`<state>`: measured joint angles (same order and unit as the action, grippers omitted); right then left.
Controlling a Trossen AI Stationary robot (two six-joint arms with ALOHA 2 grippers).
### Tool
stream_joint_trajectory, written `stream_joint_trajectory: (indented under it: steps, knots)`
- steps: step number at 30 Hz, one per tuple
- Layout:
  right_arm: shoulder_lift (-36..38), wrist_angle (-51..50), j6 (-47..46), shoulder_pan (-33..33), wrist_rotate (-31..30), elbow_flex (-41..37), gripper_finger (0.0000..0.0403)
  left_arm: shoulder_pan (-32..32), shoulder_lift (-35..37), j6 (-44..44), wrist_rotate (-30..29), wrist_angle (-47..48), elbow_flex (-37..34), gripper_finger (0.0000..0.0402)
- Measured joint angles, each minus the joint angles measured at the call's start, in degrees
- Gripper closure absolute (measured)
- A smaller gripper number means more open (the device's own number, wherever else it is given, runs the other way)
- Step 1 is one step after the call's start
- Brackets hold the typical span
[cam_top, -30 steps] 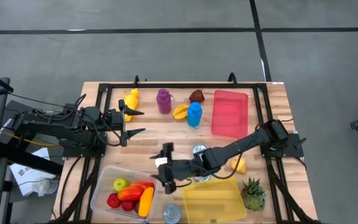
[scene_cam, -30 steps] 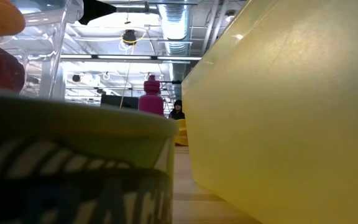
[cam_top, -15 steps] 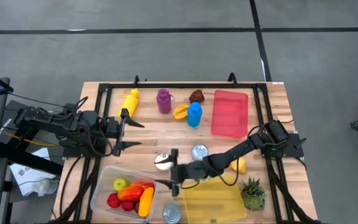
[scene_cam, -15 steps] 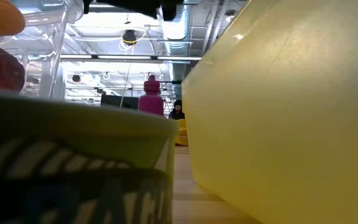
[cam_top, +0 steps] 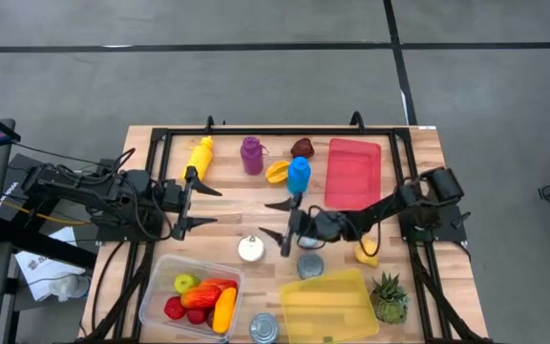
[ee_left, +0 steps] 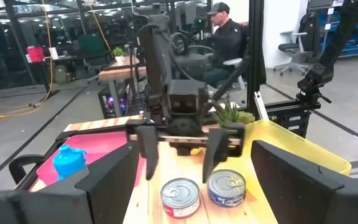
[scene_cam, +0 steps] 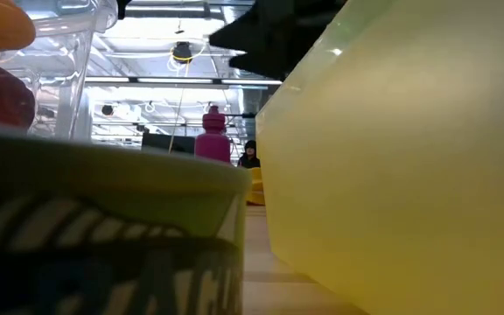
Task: Pick & Place Food Item
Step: Put the blue water bottle into the red bin
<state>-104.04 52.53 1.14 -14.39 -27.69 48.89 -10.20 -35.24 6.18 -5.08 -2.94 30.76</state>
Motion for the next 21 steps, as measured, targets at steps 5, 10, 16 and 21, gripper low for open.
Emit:
stream_joint_trajectory:
  steps: [5, 10, 16, 21]
  knots:
    - [6.76, -14.18, -6.18, 0.28, -0.93, -0.58, 0.0048, 0.0, 0.0, -0.08, 0.01, 0.69, 0.01, 0.01]
    - [12.03, -29.84, -12.45, -1.2, -10.32, -0.62, 0.0009, 0.0, 0.02, -0.11, 0.0, 1.51, 0.0, 0.01]
    - [17.03, -40.0, -14.86, -3.34, -30.02, -0.8, 0.0011, 0.0, 0.0, -0.59, 0.02, 2.08, 0.0, 0.01]
    - [18.88, -39.31, -17.96, -3.3, -38.37, -4.47, 0.0023, 0.0, -0.26, -0.85, 0.02, 0.86, 0.0, 0.01]
